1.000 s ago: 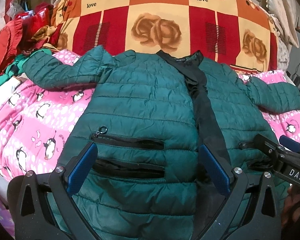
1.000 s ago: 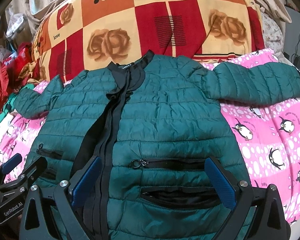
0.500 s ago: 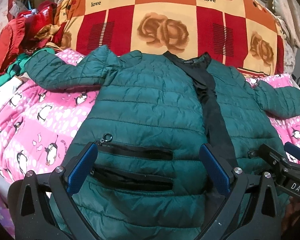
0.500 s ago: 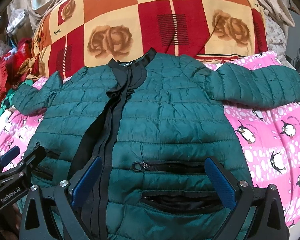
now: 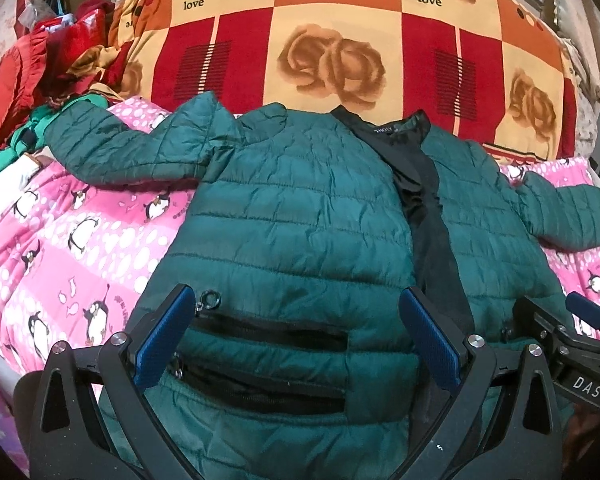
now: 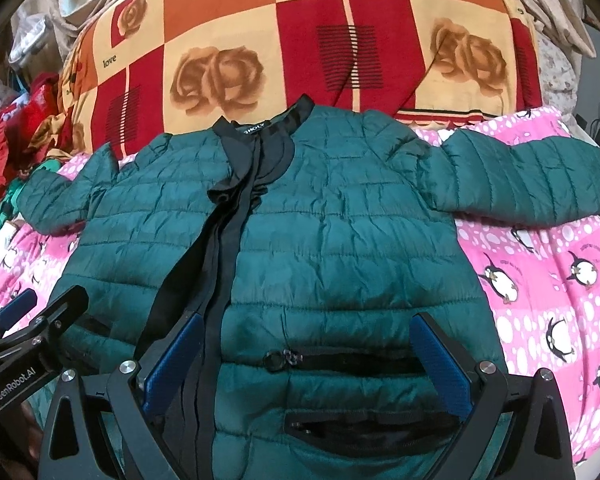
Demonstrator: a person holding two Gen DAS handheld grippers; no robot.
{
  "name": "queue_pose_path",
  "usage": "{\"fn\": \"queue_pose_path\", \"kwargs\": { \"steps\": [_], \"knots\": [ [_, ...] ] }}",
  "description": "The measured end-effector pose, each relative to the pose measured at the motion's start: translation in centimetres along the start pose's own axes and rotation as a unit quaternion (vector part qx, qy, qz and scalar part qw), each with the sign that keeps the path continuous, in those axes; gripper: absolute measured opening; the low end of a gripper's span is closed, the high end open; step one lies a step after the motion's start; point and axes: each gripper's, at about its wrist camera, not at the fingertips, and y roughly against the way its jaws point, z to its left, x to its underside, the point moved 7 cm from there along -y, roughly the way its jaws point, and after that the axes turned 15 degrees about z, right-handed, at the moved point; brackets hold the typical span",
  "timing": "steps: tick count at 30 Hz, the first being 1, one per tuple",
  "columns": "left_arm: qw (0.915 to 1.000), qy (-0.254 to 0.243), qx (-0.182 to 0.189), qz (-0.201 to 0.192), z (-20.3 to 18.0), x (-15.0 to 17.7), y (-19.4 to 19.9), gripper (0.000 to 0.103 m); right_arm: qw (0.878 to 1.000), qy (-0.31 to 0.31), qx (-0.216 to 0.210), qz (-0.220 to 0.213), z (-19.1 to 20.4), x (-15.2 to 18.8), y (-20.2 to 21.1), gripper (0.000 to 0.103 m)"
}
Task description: Fold large clothes
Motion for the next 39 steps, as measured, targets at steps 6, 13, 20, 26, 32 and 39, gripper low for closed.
{"fn": "queue_pose_path", "kwargs": {
  "steps": [6, 13, 20, 26, 32, 39],
  "knots": [
    [0.9999, 0.012, -0.001, 0.005, 0.6, -1.3, -0.6, 0.102, 1.000, 0.002, -0.002, 0.003, 0.6, -1.2, -0.7, 0.103],
    [0.9998, 0.015, -0.011, 0.003, 1.0, -2.9, -1.3, 0.102, 1.000, 0.005, -0.004, 0.008, 1.2, -2.6, -1.7, 0.103],
    [0.9996, 0.016, -0.021, 0.009, 1.6, -4.5, -2.5, 0.102, 1.000, 0.002, -0.004, 0.009, 1.3, -4.7, -2.6, 0.103],
    [0.9994, 0.018, -0.031, 0.003, 2.1, -6.2, -3.2, 0.102, 1.000, 0.005, -0.008, 0.009, 2.0, -6.4, -3.4, 0.103],
    [0.9991, 0.027, -0.027, 0.015, 2.7, -7.2, -4.5, 0.102, 1.000, 0.007, -0.011, 0.011, 2.6, -7.6, -4.5, 0.103],
    [0.9984, 0.038, -0.033, 0.024, 3.6, -8.6, -6.0, 0.102, 1.000, 0.009, -0.004, 0.012, 2.7, -9.1, -5.9, 0.103]
  ]
}}
